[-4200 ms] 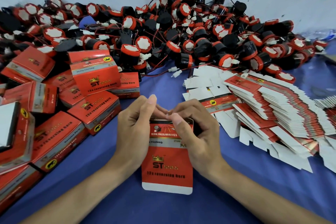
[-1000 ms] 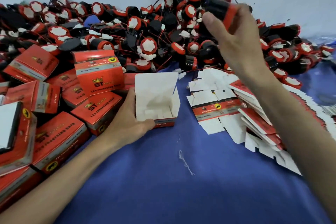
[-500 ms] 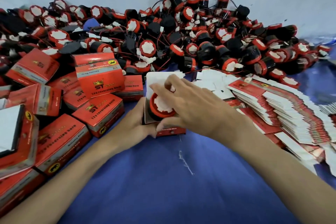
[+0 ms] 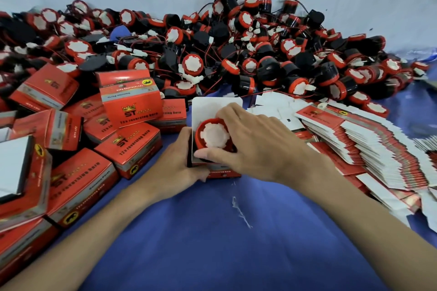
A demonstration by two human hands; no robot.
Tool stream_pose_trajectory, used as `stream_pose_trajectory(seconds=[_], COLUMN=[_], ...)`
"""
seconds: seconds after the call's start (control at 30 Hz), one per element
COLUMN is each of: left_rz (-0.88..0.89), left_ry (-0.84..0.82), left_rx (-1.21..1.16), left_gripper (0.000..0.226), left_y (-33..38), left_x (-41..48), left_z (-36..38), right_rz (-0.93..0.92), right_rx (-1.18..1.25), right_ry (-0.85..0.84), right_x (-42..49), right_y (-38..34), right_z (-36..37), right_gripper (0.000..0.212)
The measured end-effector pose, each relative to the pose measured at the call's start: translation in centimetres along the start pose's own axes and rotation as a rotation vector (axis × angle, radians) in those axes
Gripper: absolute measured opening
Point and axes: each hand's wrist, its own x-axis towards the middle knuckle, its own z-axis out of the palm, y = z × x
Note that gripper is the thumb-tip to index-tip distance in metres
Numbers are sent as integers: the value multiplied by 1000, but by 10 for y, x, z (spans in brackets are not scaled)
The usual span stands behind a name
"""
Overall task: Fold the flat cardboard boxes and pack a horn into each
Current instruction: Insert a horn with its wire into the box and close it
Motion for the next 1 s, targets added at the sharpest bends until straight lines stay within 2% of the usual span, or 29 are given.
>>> stream_pose_trajectory(seconds=[0.13,0.23,0.33,0.43,0.53,0.63,0.73,0.87,0.93,1.0], left_rz=[17,22,12,12,19,30,46,53,70,79], left_ry=[-5,-10,3,3,1,10,23,31,16,33], left_rx=[54,47,29,33,26,15,21,-9,-88,-189], left_gripper=[66,68,75,76,73,74,79,75,68,53], left_y=[-2,-3,-3,-4,-4,-6,-6,-10,-10,-10], left_x=[0,1,1,2,3,4,6,3,6,11], left_z=[0,1,0,0,-1,-3,-3,-1,0,0], right_rz=[141,173,59,-19,32,82,23,-141,-177,-179], right_rx=[-195,-248,-158,41,103,2,-175,-177,-175,-171], right_ry=[56,50,44,-28,39,102,48,-83,-152,-225], right_x=[3,6,8,7,7,8,9,7,6,6], right_y=[-16,-19,-7,1,3,-9,-18,0,9,11], right_z=[15,21,20,10,9,25,37,25,21,20], right_gripper=[75,69,70,75,71,66,63,48,41,44])
